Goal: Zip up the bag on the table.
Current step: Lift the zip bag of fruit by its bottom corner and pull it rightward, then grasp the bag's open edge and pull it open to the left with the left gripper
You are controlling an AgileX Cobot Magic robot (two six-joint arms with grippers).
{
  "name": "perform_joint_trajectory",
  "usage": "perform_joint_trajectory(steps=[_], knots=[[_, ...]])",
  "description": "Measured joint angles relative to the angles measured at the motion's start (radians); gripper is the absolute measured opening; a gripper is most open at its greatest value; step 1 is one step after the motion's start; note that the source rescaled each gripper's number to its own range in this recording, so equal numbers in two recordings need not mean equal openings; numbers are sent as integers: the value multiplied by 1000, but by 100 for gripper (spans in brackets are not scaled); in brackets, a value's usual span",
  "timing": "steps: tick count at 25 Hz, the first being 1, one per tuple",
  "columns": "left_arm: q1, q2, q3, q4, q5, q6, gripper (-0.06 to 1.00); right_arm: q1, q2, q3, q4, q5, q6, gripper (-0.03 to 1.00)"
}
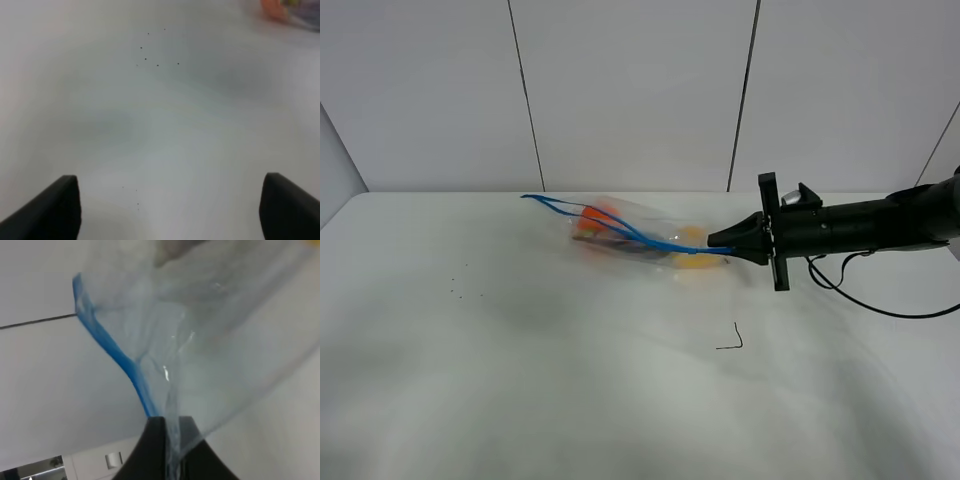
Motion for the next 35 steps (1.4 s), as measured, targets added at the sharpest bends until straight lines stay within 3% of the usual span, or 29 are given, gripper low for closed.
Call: perform_joint_trajectory(steps=[12, 17, 20, 24, 27, 32, 35], knots=[[0, 5, -13, 0, -12, 0, 100, 0, -30, -1, -11, 1, 5, 0], [0, 212, -181, 0, -128, 8, 100, 0, -30, -1, -6, 1, 5, 0], [0, 413, -333, 0, -176, 82, 99, 0, -30, -1, -6, 1, 5, 0], [0, 667, -524, 0, -190, 304, 99, 0, -30, -1, -6, 1, 5, 0], [0, 818, -620, 0, -206, 591, 97, 0, -30, -1, -6, 1, 5, 0], [0, 994, -659, -2, -332, 1073, 94, 0, -30, -1, -6, 1, 5, 0], [0, 1064, -661, -65, -417, 1248, 93, 0, -30, -1, -6, 1, 5, 0]])
